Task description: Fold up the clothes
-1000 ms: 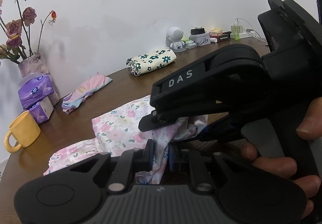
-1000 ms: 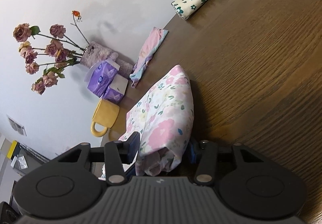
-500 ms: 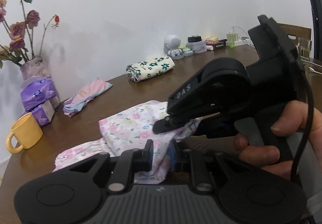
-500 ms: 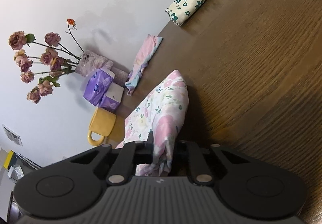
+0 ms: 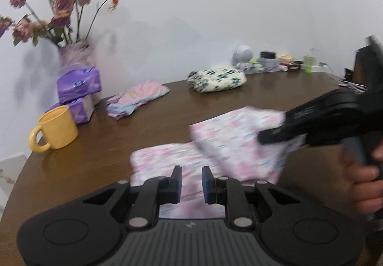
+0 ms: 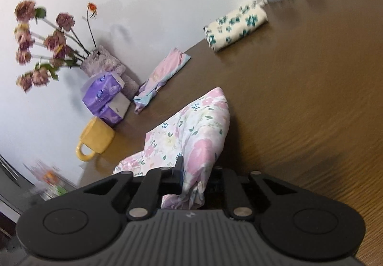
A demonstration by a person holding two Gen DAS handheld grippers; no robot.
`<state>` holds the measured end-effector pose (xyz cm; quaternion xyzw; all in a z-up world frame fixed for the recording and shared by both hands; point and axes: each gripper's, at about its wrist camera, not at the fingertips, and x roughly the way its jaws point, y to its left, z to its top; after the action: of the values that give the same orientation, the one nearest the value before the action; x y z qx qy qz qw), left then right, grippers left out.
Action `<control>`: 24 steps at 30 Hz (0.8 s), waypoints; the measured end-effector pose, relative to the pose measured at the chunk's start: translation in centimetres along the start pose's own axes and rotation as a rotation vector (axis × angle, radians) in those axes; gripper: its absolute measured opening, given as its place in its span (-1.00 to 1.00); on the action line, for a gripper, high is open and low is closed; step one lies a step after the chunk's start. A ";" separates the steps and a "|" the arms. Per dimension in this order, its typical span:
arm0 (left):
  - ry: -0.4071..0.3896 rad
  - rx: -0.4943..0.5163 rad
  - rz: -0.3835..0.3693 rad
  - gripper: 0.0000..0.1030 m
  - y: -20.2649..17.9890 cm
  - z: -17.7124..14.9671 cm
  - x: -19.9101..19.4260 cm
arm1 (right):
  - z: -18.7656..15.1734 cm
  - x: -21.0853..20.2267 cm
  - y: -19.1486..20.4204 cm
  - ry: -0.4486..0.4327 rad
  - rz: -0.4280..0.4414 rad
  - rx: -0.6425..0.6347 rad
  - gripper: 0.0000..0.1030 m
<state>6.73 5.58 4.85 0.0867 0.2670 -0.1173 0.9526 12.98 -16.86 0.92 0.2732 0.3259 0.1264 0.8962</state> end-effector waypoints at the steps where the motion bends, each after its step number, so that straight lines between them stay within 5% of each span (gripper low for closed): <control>1: 0.006 -0.005 -0.008 -0.67 0.1 0.3 0.3 | 0.4 -0.3 0.1 -0.002 -0.015 -0.032 -0.81; 8: 0.003 0.025 -0.148 -0.67 -2.3 3.7 3.2 | 2.5 -2.2 0.6 -0.028 -0.126 -0.222 -0.81; 13: 0.070 0.060 -0.206 -0.84 -5.4 5.4 7.0 | 3.0 -2.8 1.3 -0.034 -0.166 -0.327 -0.81; 24: 0.142 -0.015 -0.222 -0.86 -5.0 4.7 9.0 | 2.8 -2.7 4.2 -0.041 -0.278 -0.648 -0.80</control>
<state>15.16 -1.85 3.48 0.0576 0.3424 -0.2138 0.9131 12.61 -15.65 6.52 -0.0697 0.2849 0.0945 0.9513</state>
